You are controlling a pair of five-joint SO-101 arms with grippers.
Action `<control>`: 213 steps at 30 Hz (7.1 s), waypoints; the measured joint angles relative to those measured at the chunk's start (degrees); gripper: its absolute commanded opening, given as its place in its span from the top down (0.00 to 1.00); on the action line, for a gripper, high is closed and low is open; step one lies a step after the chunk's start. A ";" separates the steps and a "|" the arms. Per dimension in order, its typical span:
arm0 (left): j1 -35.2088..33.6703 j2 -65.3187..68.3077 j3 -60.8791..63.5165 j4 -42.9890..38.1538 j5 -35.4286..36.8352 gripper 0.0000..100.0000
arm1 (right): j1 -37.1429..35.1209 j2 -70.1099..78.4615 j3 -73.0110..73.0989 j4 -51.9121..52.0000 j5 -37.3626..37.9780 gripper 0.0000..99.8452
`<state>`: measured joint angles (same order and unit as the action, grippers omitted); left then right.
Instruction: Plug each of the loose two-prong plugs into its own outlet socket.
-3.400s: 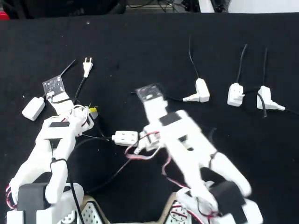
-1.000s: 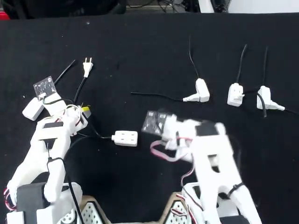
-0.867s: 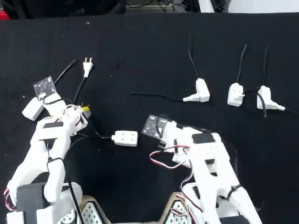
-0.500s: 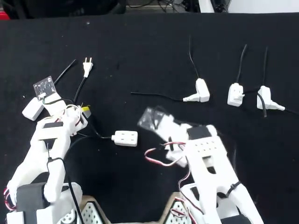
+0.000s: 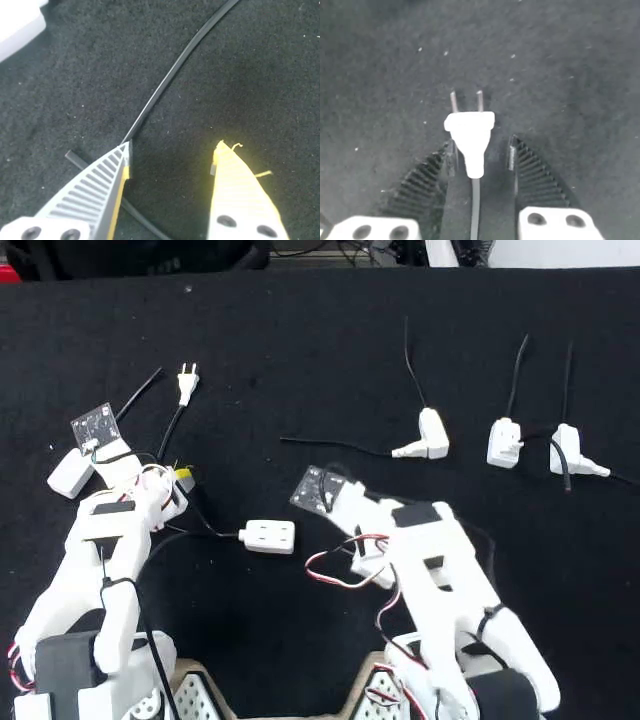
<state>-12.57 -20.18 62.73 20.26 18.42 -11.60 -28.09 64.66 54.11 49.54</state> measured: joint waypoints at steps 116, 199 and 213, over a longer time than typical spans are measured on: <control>-0.26 0.00 0.00 0.00 0.00 0.74 | -0.70 12.13 -8.97 1.67 -3.16 0.99; -0.26 0.00 0.00 0.00 0.00 0.74 | -3.34 9.76 -5.71 -5.10 -22.15 0.92; -0.26 -1.93 0.00 1.49 0.00 0.74 | -4.66 -8.97 -6.15 6.77 -22.24 0.99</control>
<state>-12.84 -22.11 62.73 21.76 18.42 -16.26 -37.05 58.51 60.88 27.30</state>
